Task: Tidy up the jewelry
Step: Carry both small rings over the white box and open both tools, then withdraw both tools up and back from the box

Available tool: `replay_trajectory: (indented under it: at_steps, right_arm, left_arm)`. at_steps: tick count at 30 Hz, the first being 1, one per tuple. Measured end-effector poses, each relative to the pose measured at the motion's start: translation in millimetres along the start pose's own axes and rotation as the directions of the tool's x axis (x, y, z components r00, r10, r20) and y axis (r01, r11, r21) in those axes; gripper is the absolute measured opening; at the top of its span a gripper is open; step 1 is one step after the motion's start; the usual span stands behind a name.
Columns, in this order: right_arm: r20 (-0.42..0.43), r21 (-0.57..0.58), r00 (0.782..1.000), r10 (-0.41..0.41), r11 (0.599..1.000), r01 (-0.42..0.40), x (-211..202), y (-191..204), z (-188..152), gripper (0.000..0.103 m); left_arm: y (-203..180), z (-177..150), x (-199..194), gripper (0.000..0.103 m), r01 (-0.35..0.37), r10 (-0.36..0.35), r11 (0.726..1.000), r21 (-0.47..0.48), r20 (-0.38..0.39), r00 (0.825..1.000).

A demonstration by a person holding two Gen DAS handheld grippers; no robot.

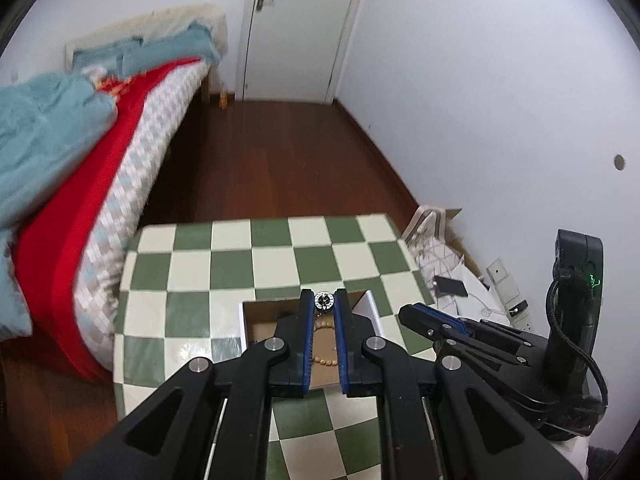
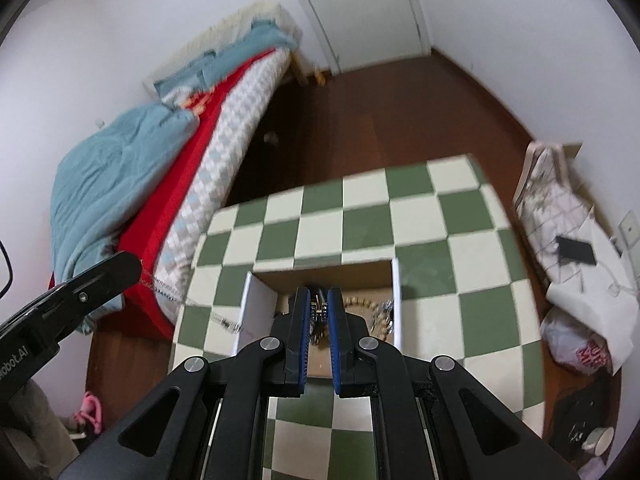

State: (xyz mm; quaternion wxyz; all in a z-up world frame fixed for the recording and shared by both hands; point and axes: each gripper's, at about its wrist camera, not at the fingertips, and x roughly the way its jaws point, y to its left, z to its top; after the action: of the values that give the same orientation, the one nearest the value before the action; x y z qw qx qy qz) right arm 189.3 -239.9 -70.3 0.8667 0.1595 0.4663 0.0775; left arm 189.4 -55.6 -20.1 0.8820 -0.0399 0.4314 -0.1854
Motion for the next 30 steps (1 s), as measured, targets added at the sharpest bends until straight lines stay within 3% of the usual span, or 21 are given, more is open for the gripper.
replay_trajectory:
  at_steps: [6, 13, 15, 17, 19, 21, 22, 24, 26, 28, 30]
  right_arm:
    - [-0.136, 0.011, 0.991, 0.003, 1.0, -0.002, 43, -16, -4, 0.009]
    - [-0.273, 0.027, 0.962, -0.008, 0.999, 0.016, 76, -31, -8, 0.01]
    - [-0.285, 0.038, 0.958, -0.019, 0.999, 0.031, 78, -34, -7, 0.019]
    - [-0.284, 0.047, 0.958, -0.028, 0.998, 0.043, 77, -36, -5, 0.047]
    - [-0.277, 0.054, 0.96, -0.03, 0.997, 0.047, 74, -37, -3, 0.057]
    - [-0.266, 0.045, 0.963, -0.048, 0.997, 0.062, 71, -37, -2, 0.057]
    - [-0.256, 0.035, 0.964, -0.064, 0.997, 0.076, 67, -36, -1, 0.058]
    - [-0.24, 0.002, 0.963, -0.12, 0.992, 0.124, 64, -33, -2, 0.069]
    - [-0.229, -0.05, 0.952, -0.201, 0.98, 0.194, 62, -28, -6, 0.095]
    - [-0.23, -0.078, 0.942, -0.244, 0.97, 0.232, 62, -26, -12, 0.097]
    - [-0.235, -0.089, 0.932, -0.277, 0.961, 0.263, 63, -26, -18, 0.099]
  left_arm:
    - [23, -4, 33, 0.007, -0.01, 0.006, 0.999, -0.05, -0.075, 0.997]
    - [39, -15, 64, 0.009, -0.068, 0.054, 0.995, -0.073, -0.176, 0.983]
    - [41, -17, 72, 0.011, -0.106, 0.091, 0.992, -0.066, -0.203, 0.975]
    - [44, -20, 78, 0.012, -0.149, 0.133, 0.987, -0.057, -0.224, 0.966]
    - [44, -22, 80, 0.019, -0.165, 0.15, 0.985, -0.05, -0.223, 0.963]
    - [43, -24, 80, 0.047, -0.197, 0.186, 0.98, -0.032, -0.21, 0.96]
    - [43, -24, 79, 0.055, -0.212, 0.203, 0.977, -0.024, -0.196, 0.959]
    - [44, -26, 76, 0.077, -0.244, 0.237, 0.97, -0.021, -0.173, 0.956]
    - [44, -30, 73, 0.086, -0.279, 0.275, 0.96, -0.008, -0.15, 0.95]
    - [44, -35, 75, 0.101, -0.313, 0.309, 0.95, 0.001, -0.153, 0.939]
    - [45, -41, 77, 0.103, -0.33, 0.327, 0.944, 0.005, -0.162, 0.931]
